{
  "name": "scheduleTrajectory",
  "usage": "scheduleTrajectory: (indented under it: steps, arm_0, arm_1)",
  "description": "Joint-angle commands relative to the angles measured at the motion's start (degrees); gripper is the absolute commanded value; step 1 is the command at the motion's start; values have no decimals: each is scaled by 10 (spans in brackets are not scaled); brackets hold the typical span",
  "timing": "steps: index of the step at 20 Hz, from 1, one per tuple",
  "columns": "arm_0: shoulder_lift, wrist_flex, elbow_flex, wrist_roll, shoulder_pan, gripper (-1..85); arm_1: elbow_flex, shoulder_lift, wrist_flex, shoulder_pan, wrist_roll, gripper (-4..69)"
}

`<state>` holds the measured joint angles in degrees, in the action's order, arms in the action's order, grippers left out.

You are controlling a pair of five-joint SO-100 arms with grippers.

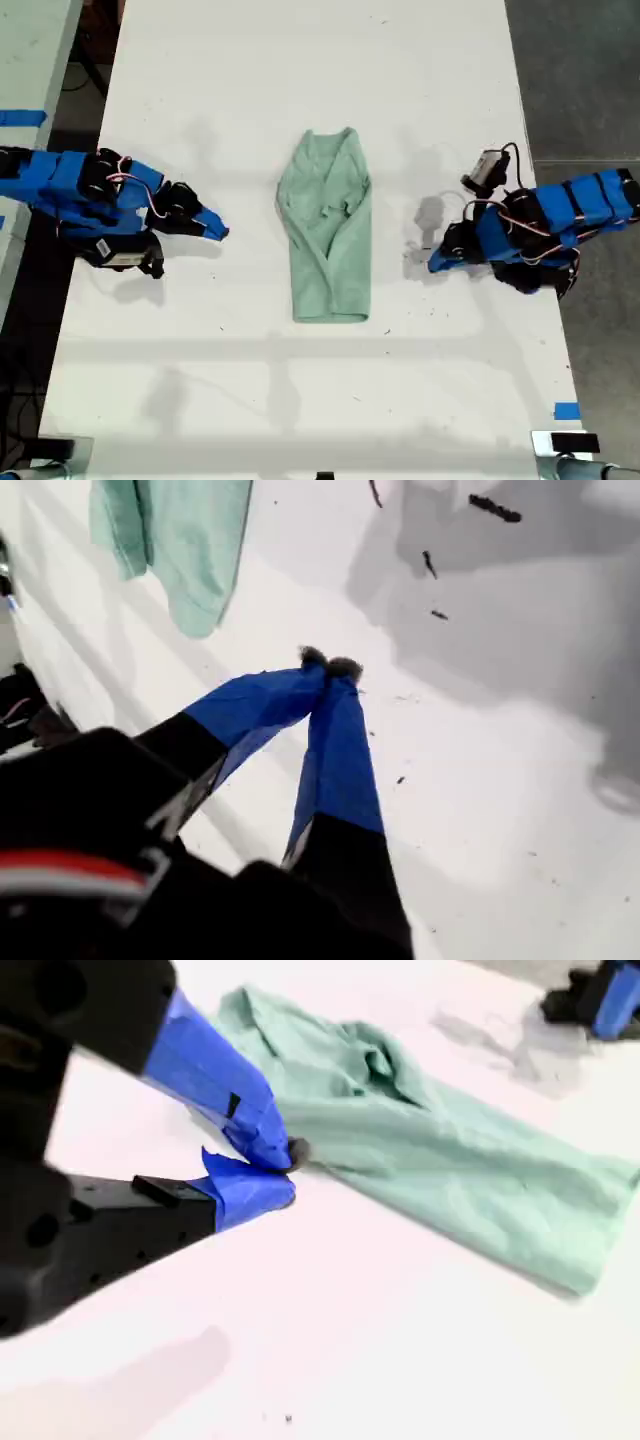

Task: Fold t shirt

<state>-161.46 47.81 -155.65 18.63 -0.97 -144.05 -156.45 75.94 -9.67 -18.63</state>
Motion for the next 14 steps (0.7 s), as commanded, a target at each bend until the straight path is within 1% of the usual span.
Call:
scheduleTrajectory:
  steps: [1,3,4,6,9,12,14]
  arm_0:
    - [378,80,338,55,-69,181]
    - [537,117,499,42,-94,198]
    - [597,128,556,33,-99,201]
    - [691,131,636,16,-104,206]
    - [815,141,759,-14,-104,206]
    - [940,196,916,-27,-103,205]
    - [989,202,961,-33,-96,202]
  arm_1:
    - [412,418,67,-22,28,178]
    - [590,580,105,-24,72,182]
    - [645,630,107,-24,87,184]
    - [714,700,106,-25,109,191]
    - [761,759,100,-20,127,191]
    - [762,770,91,-18,131,182]
    - [762,770,87,-20,134,175]
